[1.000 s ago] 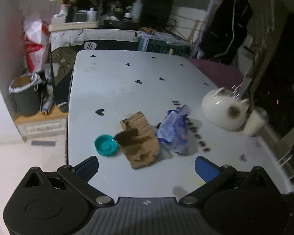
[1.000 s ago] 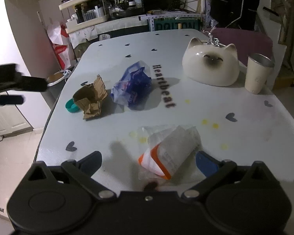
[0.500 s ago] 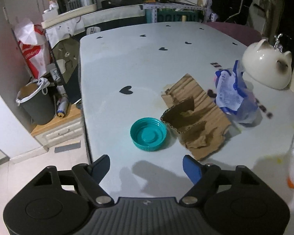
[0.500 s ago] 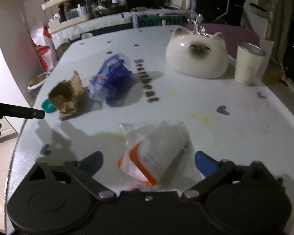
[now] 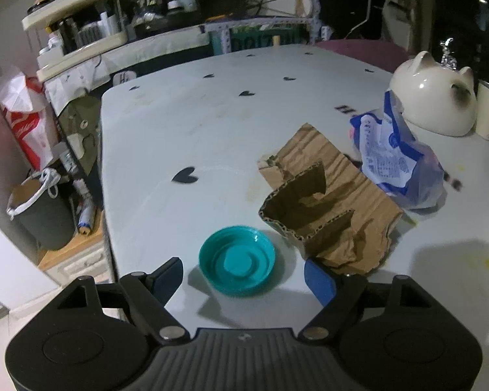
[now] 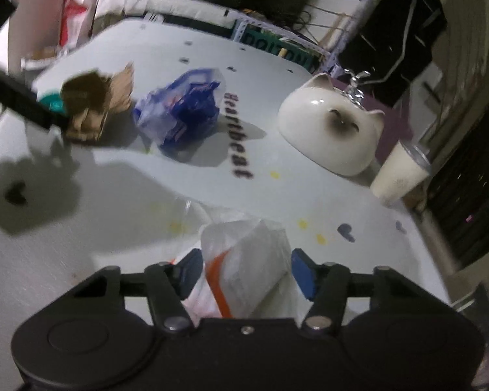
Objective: Collect trash
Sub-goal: 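Reach the left tool to the teal bottle cap while the right tool reaches the clear plastic bag, then close the left tool on the teal cap while the right tool grips the clear bag, then carry the teal cap and clear bag with both tools over the wastebasket, then open the right tool and left tool to drop both items into the wastebasket, then raise both open tools from the wastebasket back toward the table, then reach the left tool to the brown cardboard while the right tool reaches the blue bag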
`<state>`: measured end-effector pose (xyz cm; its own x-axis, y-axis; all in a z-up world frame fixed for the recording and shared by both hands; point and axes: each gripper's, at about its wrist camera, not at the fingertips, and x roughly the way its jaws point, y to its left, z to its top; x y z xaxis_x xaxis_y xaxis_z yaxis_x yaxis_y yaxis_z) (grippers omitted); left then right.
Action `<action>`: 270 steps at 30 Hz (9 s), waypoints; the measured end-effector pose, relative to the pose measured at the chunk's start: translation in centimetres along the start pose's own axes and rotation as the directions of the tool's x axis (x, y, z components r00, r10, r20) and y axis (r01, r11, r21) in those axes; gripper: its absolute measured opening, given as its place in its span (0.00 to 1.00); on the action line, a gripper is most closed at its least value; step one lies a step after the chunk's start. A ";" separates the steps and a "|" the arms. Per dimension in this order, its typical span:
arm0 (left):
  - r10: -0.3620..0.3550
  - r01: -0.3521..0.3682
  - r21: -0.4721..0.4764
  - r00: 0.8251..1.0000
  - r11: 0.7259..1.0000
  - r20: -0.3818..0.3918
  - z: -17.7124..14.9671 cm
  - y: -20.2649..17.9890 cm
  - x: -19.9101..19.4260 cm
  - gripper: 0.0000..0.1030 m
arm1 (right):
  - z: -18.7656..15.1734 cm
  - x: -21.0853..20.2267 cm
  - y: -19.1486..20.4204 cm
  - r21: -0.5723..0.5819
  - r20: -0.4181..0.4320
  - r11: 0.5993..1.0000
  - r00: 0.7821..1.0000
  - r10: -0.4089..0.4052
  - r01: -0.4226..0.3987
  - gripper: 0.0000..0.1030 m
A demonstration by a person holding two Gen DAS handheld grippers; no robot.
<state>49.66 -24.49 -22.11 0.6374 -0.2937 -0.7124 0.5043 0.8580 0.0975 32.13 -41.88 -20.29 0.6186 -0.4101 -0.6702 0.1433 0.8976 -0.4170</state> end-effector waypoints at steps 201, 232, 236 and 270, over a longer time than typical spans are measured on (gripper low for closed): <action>-0.091 -0.203 -0.525 0.872 0.827 -0.480 -26.2 29.7 -2.5 0.95 | 9.9 8.0 38.1 0.418 -0.357 0.727 0.638 0.682 -0.544 1.00; -0.030 -0.213 -0.518 0.907 0.829 -0.420 -22.3 29.2 -14.8 1.00 | 11.9 -4.2 32.0 0.181 -0.285 0.828 0.777 0.561 -0.531 1.00; -0.022 -0.214 -0.524 0.913 0.825 -0.407 -22.1 28.6 -16.3 1.00 | 12.0 -5.8 30.8 0.182 -0.260 0.831 0.789 0.556 -0.526 1.00; 0.109 -0.210 -0.503 0.969 0.839 -0.224 -19.0 19.9 -30.1 1.00 | 8.5 -18.3 19.2 0.148 -0.014 0.821 0.829 0.559 -0.552 1.00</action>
<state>29.41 9.48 -11.94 0.5420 -0.0970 -0.8348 -0.0040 0.9930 -0.1180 30.13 -15.78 -10.85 0.5821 0.1599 -0.7972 -0.1088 0.9870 0.1185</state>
